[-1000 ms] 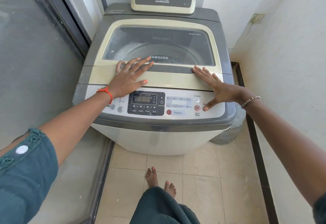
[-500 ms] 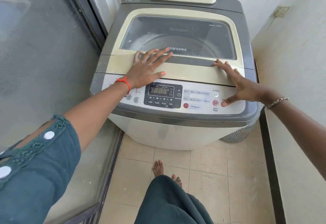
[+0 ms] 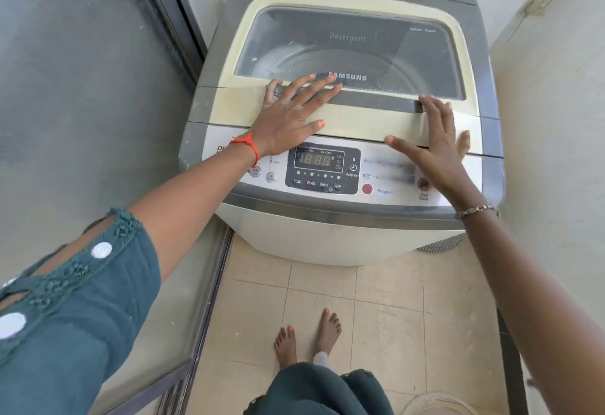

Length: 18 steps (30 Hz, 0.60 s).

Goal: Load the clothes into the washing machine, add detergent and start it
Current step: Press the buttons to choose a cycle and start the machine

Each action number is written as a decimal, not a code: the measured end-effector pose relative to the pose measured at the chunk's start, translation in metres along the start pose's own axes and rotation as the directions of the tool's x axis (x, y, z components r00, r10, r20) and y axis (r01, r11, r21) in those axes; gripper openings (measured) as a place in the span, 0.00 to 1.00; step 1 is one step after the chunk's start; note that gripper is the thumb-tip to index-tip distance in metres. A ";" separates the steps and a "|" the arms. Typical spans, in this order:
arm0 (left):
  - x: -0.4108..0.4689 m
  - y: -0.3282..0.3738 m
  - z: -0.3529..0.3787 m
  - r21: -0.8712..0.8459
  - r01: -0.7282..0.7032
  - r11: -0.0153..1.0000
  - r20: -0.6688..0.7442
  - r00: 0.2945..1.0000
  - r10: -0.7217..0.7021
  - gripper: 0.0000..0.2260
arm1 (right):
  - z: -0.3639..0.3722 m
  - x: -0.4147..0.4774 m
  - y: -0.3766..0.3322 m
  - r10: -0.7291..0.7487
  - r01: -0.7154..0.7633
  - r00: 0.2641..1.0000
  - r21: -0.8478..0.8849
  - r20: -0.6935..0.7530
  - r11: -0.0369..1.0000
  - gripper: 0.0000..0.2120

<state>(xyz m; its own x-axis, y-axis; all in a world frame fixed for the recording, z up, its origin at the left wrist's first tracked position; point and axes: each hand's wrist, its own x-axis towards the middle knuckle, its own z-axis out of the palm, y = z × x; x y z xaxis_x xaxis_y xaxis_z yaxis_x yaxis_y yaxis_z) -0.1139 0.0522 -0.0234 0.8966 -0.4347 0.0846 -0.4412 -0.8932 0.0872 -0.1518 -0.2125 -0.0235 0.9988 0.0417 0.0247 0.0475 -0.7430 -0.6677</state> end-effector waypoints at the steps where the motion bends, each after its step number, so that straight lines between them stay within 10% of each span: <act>1: 0.000 -0.001 0.000 0.008 -0.001 1.000 -0.005 1.000 0.002 0.29 | 0.010 -0.001 -0.011 0.023 -0.022 0.999 0.018 -0.039 1.000 0.42; 18: -0.002 -0.004 0.008 0.022 -0.041 0.999 -0.078 0.996 0.042 0.26 | 0.071 -0.022 -0.075 -0.086 0.100 0.993 -0.168 0.087 0.981 0.64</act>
<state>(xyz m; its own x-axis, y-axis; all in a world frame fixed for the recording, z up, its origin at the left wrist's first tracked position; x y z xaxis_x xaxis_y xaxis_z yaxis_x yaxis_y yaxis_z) -0.1138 0.0556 -0.0314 0.8714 -0.4618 0.1656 -0.4765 -0.8770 0.0617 -0.1776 -0.1104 -0.0266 0.9865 0.1631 0.0175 0.1477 -0.8369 -0.5270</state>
